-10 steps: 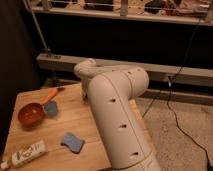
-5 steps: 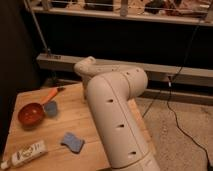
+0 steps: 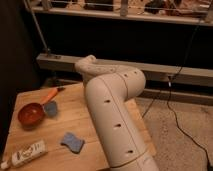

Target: Push the eraser across the table

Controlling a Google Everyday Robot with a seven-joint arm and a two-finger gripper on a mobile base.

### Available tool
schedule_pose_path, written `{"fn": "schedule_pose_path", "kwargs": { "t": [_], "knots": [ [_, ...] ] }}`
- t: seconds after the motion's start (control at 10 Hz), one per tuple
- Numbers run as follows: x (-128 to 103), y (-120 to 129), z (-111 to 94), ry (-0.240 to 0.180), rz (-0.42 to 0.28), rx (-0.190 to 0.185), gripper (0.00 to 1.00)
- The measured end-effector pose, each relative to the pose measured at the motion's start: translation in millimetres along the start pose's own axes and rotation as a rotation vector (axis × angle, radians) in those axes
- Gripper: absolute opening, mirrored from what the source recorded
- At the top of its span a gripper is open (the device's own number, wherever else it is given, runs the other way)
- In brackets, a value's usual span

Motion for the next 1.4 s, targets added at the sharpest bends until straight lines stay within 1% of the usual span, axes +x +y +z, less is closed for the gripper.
{"fn": "schedule_pose_path", "kwargs": {
  "t": [0.3, 0.5, 0.6, 0.7, 0.9, 1.0, 1.1, 1.2, 1.3, 1.4],
  "knots": [
    [-7.0, -2.1, 5.7, 0.013, 0.003, 0.006, 0.74],
    [-20.4, -7.7, 5.8, 0.005, 0.006, 0.019, 0.74],
    [-30.5, -12.7, 3.4, -0.008, 0.006, 0.037, 0.74],
    [-46.9, -21.9, -4.3, -0.035, 0.006, 0.076, 0.74],
    [-83.3, -41.9, -32.7, -0.119, 0.026, 0.160, 0.74],
    [-107.5, -54.9, -59.9, -0.195, 0.063, 0.209, 0.74],
    [-126.4, -64.1, -86.1, -0.265, 0.108, 0.232, 0.74],
    [-138.9, -70.9, -105.9, -0.315, 0.143, 0.244, 0.74],
    [-144.4, -75.9, -117.7, -0.341, 0.169, 0.250, 0.74],
    [-141.5, -75.1, -119.0, -0.333, 0.174, 0.244, 0.74]
  ]
}}
